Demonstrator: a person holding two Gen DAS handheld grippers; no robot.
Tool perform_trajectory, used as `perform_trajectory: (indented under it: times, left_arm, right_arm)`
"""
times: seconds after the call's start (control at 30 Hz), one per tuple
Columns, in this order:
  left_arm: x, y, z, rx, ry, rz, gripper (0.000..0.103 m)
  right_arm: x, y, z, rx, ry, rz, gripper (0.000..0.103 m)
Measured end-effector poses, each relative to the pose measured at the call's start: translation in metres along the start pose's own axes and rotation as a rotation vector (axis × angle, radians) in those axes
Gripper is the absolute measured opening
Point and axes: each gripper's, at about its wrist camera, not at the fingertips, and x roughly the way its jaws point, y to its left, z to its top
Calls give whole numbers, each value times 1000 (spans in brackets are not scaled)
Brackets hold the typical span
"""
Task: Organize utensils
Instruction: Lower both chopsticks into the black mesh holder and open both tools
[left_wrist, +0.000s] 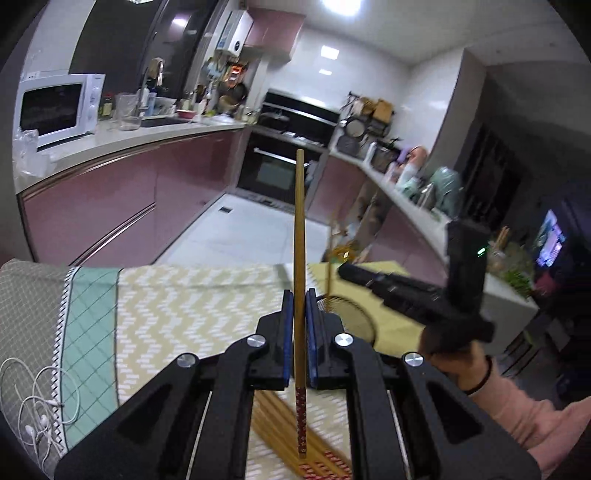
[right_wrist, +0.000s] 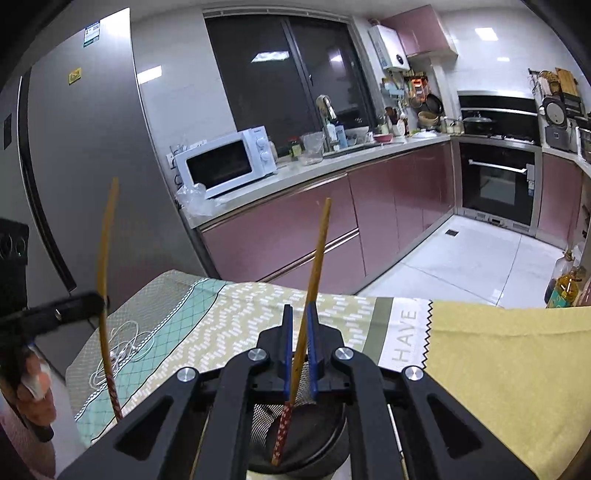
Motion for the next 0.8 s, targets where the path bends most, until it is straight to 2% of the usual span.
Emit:
perform_trajectory:
  times: [0.2, 0.33, 0.5, 0.7, 0.8]
  left_arm:
    - [0, -20, 25, -4, -56, -31, 7]
    - [9, -39, 49, 5, -116, -66, 7]
    - [33, -63, 63, 66, -166, -24, 7]
    - [77, -70, 54, 70, -149, 26, 7]
    - [100, -70, 37, 109, -89, 70, 7]
  right_arm:
    - [-12, 3, 0, 9, -18, 10, 22]
    - [-22, 1, -3, 30, -32, 18, 24]
    - [-32, -5, -11, 59, -42, 16, 25]
    - [-34, -12, -23, 91, -27, 13, 25]
    - [-36, -12, -29, 87, -15, 5, 28]
